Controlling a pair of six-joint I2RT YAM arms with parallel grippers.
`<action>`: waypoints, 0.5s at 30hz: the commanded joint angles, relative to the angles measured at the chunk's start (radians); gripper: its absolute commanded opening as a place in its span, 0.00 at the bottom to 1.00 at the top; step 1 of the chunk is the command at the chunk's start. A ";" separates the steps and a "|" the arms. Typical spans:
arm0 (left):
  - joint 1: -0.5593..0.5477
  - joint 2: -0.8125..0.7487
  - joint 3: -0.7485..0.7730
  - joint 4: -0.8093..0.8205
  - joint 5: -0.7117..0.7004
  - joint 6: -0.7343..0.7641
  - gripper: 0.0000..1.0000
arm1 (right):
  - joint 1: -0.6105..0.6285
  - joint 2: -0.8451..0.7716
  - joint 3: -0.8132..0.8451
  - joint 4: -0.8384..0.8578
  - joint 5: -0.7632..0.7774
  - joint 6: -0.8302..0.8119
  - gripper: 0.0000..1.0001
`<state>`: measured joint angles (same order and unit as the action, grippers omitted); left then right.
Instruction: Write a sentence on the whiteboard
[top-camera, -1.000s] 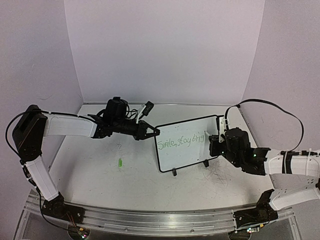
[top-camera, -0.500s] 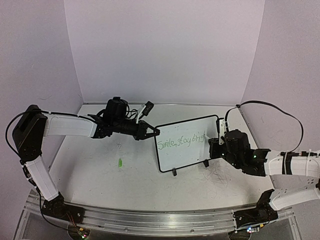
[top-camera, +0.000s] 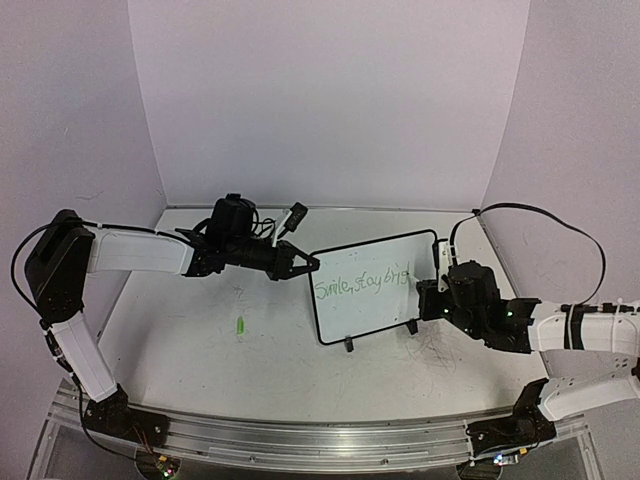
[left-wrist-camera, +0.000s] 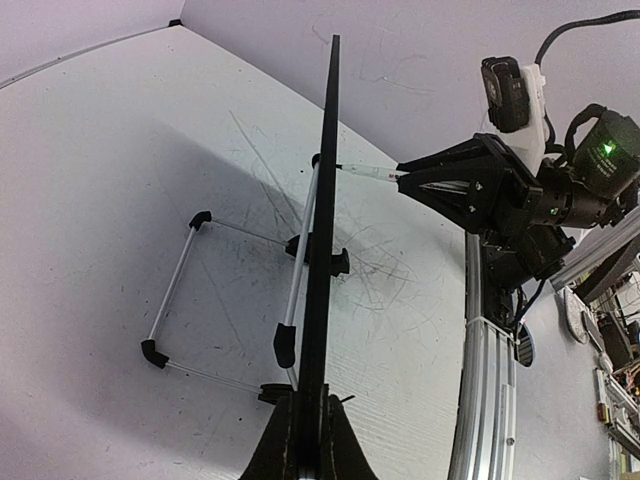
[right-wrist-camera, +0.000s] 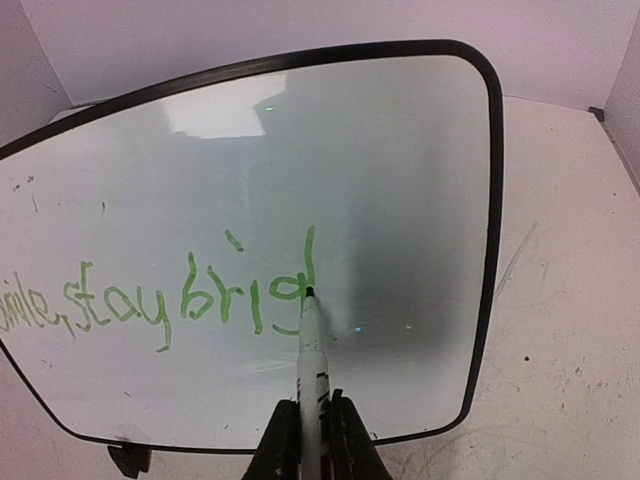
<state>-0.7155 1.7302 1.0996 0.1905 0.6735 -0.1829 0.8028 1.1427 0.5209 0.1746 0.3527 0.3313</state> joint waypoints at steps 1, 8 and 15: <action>-0.015 -0.030 0.020 -0.044 -0.018 0.043 0.00 | -0.004 0.005 0.004 -0.007 0.007 0.001 0.00; -0.016 -0.031 0.020 -0.045 -0.019 0.042 0.00 | -0.004 -0.002 0.021 0.026 0.044 -0.025 0.00; -0.016 -0.033 0.019 -0.045 -0.019 0.043 0.00 | -0.004 0.001 0.029 0.052 0.057 -0.039 0.00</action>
<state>-0.7155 1.7298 1.0996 0.1902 0.6731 -0.1829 0.8028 1.1423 0.5209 0.1820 0.3719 0.3113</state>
